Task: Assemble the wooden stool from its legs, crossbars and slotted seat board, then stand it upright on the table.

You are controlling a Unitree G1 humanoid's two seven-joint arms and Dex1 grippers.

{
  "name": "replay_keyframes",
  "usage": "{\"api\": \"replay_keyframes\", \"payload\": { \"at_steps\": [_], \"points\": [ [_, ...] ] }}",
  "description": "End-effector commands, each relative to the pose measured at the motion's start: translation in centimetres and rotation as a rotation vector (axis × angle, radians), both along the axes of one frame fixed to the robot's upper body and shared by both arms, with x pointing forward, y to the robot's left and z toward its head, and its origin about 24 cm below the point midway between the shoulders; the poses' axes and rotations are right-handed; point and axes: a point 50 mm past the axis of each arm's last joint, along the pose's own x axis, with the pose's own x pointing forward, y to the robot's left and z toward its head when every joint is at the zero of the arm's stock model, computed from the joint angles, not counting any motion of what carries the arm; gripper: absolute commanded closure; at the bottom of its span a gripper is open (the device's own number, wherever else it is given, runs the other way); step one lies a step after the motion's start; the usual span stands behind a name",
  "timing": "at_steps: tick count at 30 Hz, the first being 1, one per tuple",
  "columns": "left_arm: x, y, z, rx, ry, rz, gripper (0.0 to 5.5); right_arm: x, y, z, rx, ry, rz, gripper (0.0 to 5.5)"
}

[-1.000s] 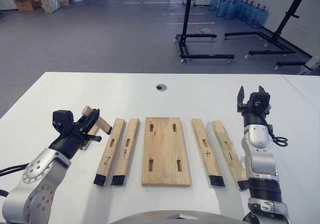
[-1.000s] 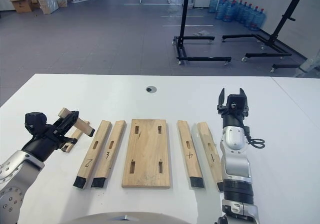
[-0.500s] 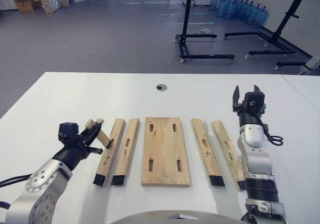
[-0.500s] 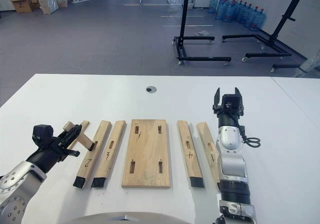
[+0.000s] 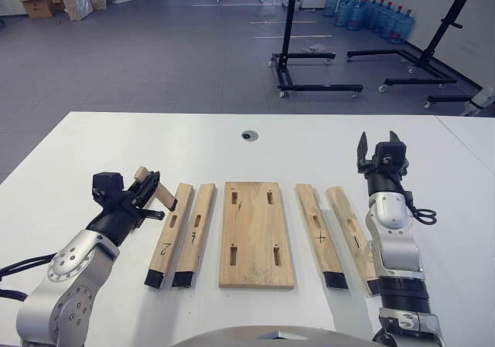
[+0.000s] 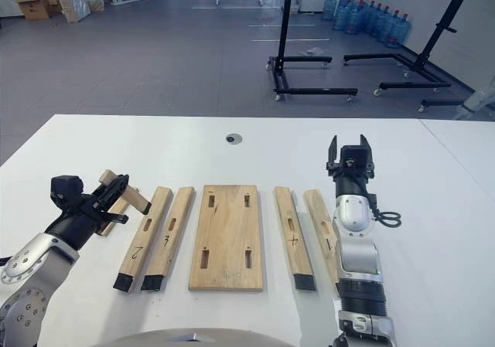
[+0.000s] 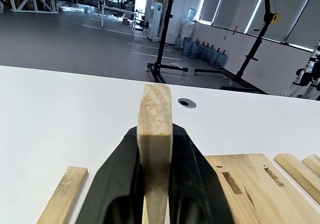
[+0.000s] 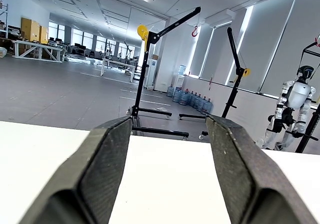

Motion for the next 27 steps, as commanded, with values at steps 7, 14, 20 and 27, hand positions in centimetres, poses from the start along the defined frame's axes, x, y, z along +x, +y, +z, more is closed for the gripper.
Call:
{"api": "replay_keyframes", "payload": {
  "at_steps": [7,14,20,27],
  "points": [
    [-0.2,-0.4,-0.6,0.002,0.105,0.003,5.12,0.0,-0.5,0.0,0.004,0.017,-0.017,2.83],
    [-0.5,0.1,-1.8,-0.01,0.154,0.019,5.12,-0.1,-0.8,0.2,0.002,0.019,-0.021,2.83],
    [-0.3,0.3,-1.6,0.024,0.145,0.039,5.12,0.0,-0.5,0.1,0.004,0.02,-0.012,2.83],
    [-0.4,-0.7,-1.5,0.088,0.151,-0.004,5.12,0.2,-0.3,0.2,0.001,0.016,0.004,2.83]
  ]
}}
